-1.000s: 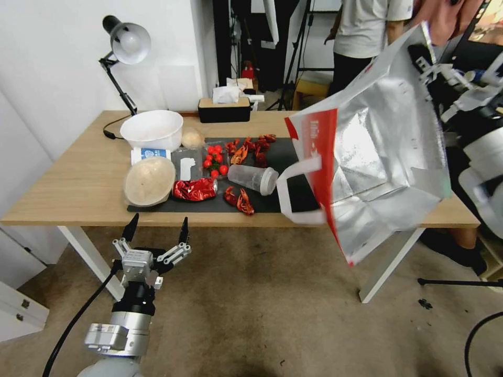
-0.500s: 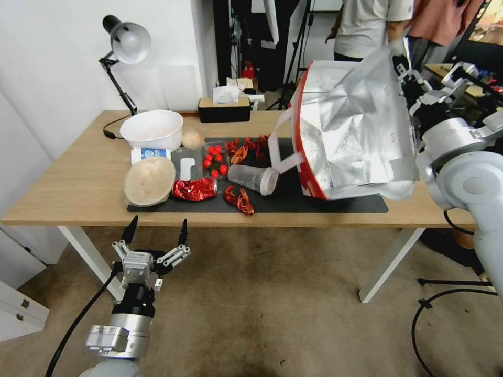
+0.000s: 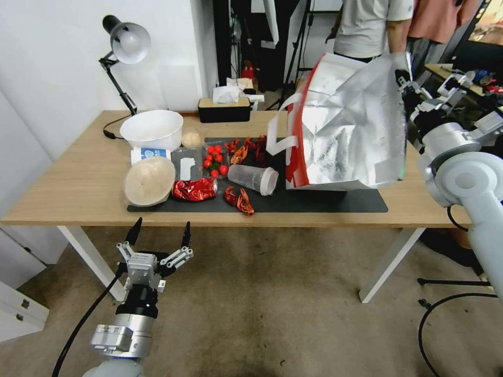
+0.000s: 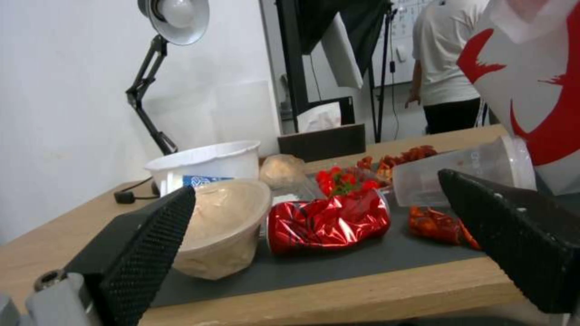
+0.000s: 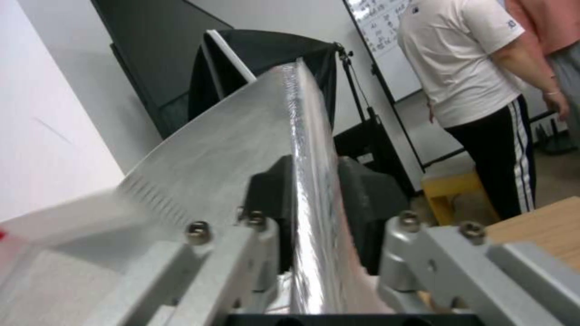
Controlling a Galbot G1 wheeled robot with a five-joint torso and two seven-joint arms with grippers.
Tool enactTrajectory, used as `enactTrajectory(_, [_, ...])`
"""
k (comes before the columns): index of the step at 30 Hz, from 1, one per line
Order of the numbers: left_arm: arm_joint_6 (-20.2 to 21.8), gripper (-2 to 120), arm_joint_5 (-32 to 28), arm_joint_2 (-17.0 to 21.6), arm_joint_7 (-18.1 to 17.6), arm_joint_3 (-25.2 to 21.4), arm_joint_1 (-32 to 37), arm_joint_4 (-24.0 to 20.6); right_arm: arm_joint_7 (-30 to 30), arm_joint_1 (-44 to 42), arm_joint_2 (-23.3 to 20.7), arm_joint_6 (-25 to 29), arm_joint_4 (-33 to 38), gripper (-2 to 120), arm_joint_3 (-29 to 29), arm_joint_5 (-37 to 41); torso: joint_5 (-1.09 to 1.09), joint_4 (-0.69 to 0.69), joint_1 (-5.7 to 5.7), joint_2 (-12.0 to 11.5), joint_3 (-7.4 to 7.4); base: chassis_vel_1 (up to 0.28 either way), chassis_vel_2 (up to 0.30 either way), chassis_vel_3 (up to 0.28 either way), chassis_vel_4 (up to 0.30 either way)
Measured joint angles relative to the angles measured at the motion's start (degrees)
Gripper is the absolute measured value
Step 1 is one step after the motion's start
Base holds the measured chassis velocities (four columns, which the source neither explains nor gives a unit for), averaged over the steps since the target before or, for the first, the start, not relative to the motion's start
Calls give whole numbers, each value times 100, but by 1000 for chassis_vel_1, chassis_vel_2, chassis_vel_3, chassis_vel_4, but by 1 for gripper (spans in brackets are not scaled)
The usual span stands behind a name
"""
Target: Pick up the food delivery bag from the floor and place it on the table.
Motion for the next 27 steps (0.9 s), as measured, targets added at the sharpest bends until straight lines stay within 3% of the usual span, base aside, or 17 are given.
enactTrajectory(20, [-104,100,35,-3,-25,22,-6,55,-400,-164,-250,-39,-26,97,185,-47,-1,0,0,0,0,0,0,0,0])
enactTrajectory(27, [-133,100,37,28,-59,43,-15,69,-507,-625,-283,-51,349,100,463,-198,-1,0,0,0,-1,0,0,0,0])
